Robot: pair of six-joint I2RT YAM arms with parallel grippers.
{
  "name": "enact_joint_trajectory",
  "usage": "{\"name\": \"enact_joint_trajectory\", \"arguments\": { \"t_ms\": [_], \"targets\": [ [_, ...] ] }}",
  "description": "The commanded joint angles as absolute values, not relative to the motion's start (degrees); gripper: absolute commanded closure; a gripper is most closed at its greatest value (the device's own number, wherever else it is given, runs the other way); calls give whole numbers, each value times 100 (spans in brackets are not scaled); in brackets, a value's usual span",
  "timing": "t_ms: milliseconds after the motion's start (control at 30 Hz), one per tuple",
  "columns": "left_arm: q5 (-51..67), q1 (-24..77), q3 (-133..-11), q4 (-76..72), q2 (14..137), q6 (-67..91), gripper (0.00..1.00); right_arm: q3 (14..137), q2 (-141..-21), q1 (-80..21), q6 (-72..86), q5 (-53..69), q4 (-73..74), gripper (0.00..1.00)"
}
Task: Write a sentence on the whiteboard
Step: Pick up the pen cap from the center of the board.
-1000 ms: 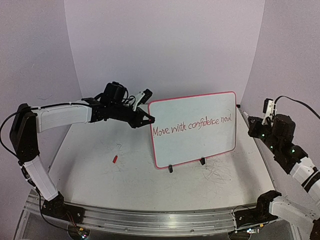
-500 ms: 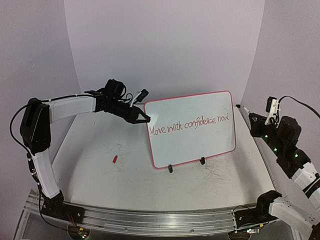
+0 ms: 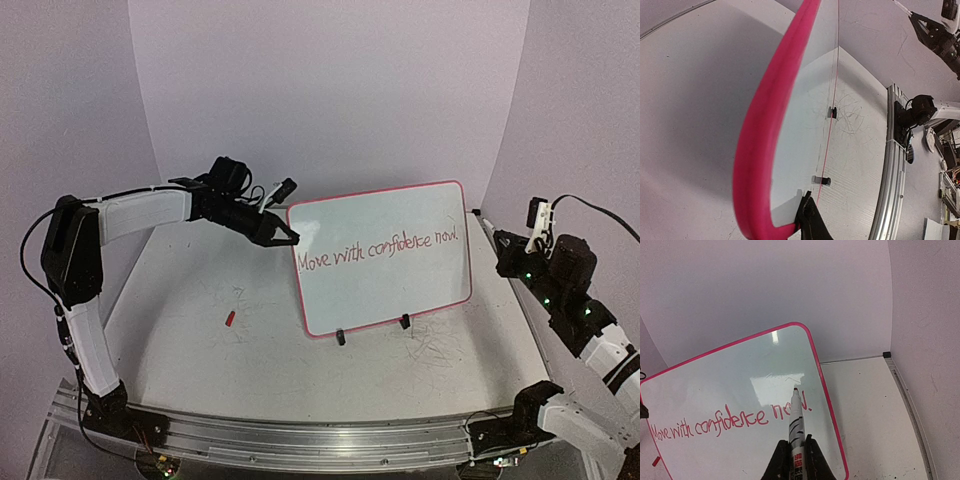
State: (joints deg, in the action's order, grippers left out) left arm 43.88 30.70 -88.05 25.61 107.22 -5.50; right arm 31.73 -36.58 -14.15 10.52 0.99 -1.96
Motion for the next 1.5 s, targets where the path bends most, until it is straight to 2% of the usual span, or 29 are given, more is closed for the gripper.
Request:
{"name": "enact_joint_trajectory", "arguments": {
  "t_ms": [0, 633, 867, 900, 933, 967, 1200, 1367, 1467],
  "targets": [
    [3150, 2861, -8819, 2892, 10516, -697, 91, 3145, -3695, -1397, 1002, 170, -494, 100],
    [3057, 2874, -8033, 2179, 9679, -399, 59, 3071, -3749, -1397, 1012, 256, -530, 100],
    [2901, 2875, -7023, 1427, 9077, 244, 48, 3140, -3895, -1393, 981, 492, -536, 100],
    [2681, 2873, -6827, 1346, 8936, 384, 35, 3150, -3923, -1394, 969, 559, -536, 100],
    [2459, 2868, -6675, 1314, 8809, 506, 27, 3158, -3944, -1394, 965, 629, -538, 100],
    [2279, 2860, -6514, 1300, 8717, 643, 24, 3166, -3962, -1395, 954, 731, -547, 100],
    [1485, 2804, -5532, 1599, 8224, 1705, 23, 3157, -3826, -1400, 905, 1609, -807, 100],
    [689, 2796, -5587, 2413, 8703, 2046, 26, 3221, -3844, -1439, 970, 2343, -973, 100],
    [679, 2798, -5769, 2496, 9152, 2043, 31, 3281, -3995, -1561, 1008, 2644, -1018, 100]
  ]
}}
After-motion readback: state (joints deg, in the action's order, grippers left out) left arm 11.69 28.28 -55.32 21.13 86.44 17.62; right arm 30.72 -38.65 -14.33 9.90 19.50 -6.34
